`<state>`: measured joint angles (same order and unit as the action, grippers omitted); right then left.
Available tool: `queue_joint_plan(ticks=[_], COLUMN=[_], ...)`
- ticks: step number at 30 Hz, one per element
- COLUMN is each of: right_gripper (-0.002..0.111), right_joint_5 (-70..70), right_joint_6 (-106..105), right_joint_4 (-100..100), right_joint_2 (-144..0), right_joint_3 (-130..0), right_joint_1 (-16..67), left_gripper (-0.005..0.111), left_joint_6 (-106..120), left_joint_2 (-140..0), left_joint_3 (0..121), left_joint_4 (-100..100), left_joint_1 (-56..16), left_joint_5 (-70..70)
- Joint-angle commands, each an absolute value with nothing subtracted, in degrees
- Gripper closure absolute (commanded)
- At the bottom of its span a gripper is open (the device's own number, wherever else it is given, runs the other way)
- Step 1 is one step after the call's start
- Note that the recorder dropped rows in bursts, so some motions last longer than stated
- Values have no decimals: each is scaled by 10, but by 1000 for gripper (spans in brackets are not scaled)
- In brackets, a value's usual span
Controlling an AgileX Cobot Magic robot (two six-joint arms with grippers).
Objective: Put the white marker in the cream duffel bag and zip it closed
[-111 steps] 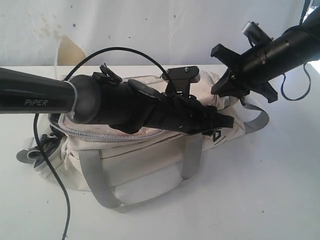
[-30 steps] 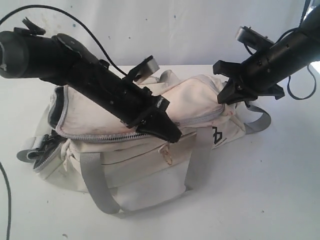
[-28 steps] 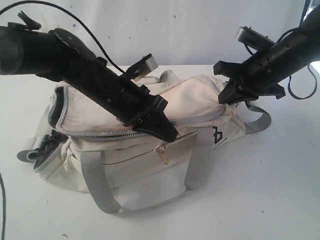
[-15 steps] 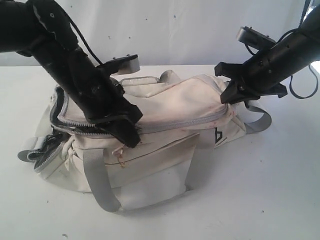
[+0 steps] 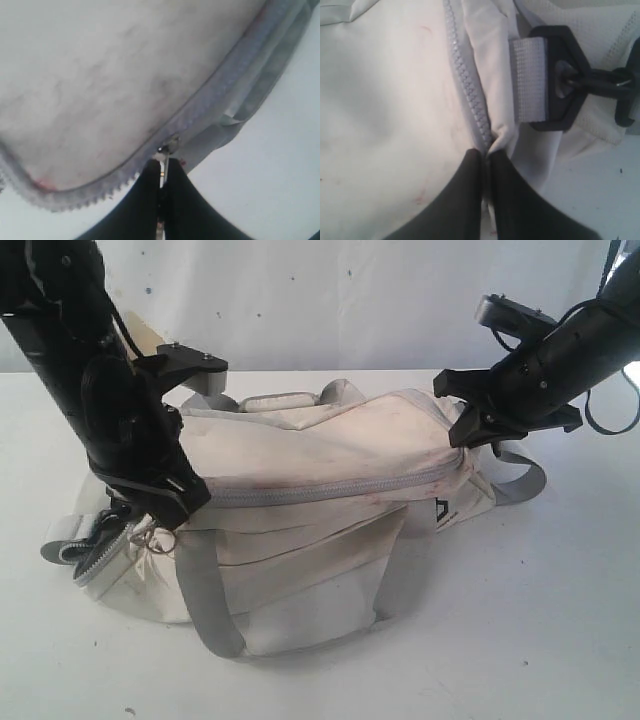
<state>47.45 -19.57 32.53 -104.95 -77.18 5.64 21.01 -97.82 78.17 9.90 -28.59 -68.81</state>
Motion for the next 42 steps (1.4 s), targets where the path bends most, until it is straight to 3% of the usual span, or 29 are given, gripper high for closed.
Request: queue_joint_plan(ticks=[1, 12, 15, 22, 25, 32, 42], right_gripper=[108, 108, 108, 108, 99, 62, 59], right_joint_5=[453, 447, 445, 409, 430, 514, 533], right_joint_6=[-189, -188, -188, -214, -272, -492, -678], right_joint_4=[297, 239, 209, 233, 286, 524, 559], right_joint_2=[-1047, -1047, -1047, -1045, -1036, -1032, -1035], right_joint_3=[-776, -776, -776, -776, -785, -795, -792], right_joint_1=[50, 50, 50, 51, 51, 80, 198], left_gripper=[107, 107, 107, 107, 107, 107, 107], left_joint_6=[189, 131, 106, 180, 268, 288, 267], left_joint_2=[-950, -891, -891, -896, -896, -896, -896], left_joint_3=[767, 733, 733, 733, 733, 733, 733], left_joint_4=[75, 12, 0, 107, 204, 230, 225], left_joint_1=[-263, -134, -103, -93, -93, -93, -93], left_joint_5=[-700, -700, -619, -577, -589, -599, -614])
